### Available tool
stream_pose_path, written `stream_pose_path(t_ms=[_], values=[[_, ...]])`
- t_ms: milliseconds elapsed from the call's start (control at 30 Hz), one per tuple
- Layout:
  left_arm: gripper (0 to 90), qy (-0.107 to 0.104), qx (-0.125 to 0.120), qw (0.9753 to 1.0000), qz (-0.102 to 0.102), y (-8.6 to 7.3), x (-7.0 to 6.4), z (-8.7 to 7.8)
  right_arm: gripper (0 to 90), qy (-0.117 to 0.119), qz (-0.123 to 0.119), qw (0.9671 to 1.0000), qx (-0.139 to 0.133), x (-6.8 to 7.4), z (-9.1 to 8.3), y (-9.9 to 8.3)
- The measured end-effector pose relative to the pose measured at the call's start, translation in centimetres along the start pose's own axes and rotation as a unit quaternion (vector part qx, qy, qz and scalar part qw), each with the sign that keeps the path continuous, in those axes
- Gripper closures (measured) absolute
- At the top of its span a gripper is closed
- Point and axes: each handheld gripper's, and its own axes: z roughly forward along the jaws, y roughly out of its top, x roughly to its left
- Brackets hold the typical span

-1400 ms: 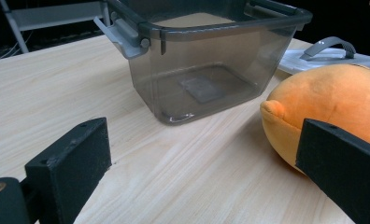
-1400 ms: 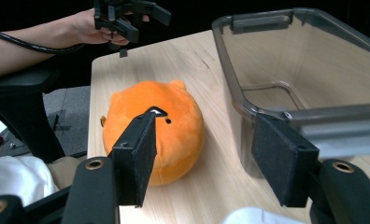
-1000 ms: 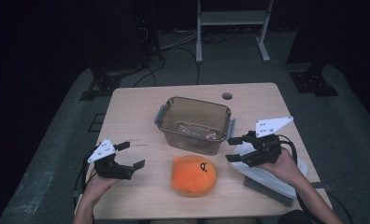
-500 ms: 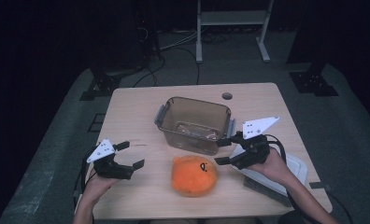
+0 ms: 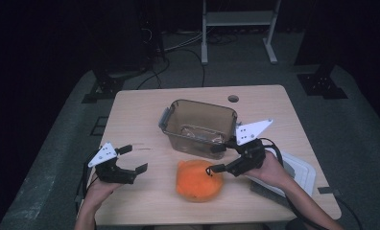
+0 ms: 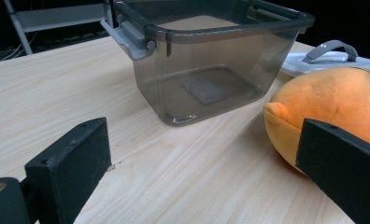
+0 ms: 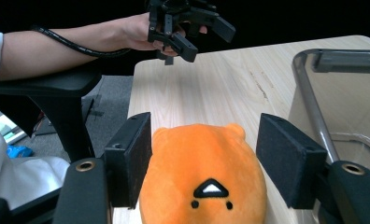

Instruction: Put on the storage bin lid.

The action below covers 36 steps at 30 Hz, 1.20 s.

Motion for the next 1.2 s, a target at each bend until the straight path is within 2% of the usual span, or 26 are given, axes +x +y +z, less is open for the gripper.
stream_pose_path(t_ms=[433,1200], values=[[2.7,-0.001,0.001,1.0000,0.001,0.0,0.0,0.0,34.4,0.018,-0.011,0.9997,0.008,-0.1,1.8,0.8],[2.7,-0.001,0.003,1.0000,-0.001,-0.1,0.1,0.0,34.4,0.036,-0.004,0.9992,0.017,-0.7,4.1,0.4]])
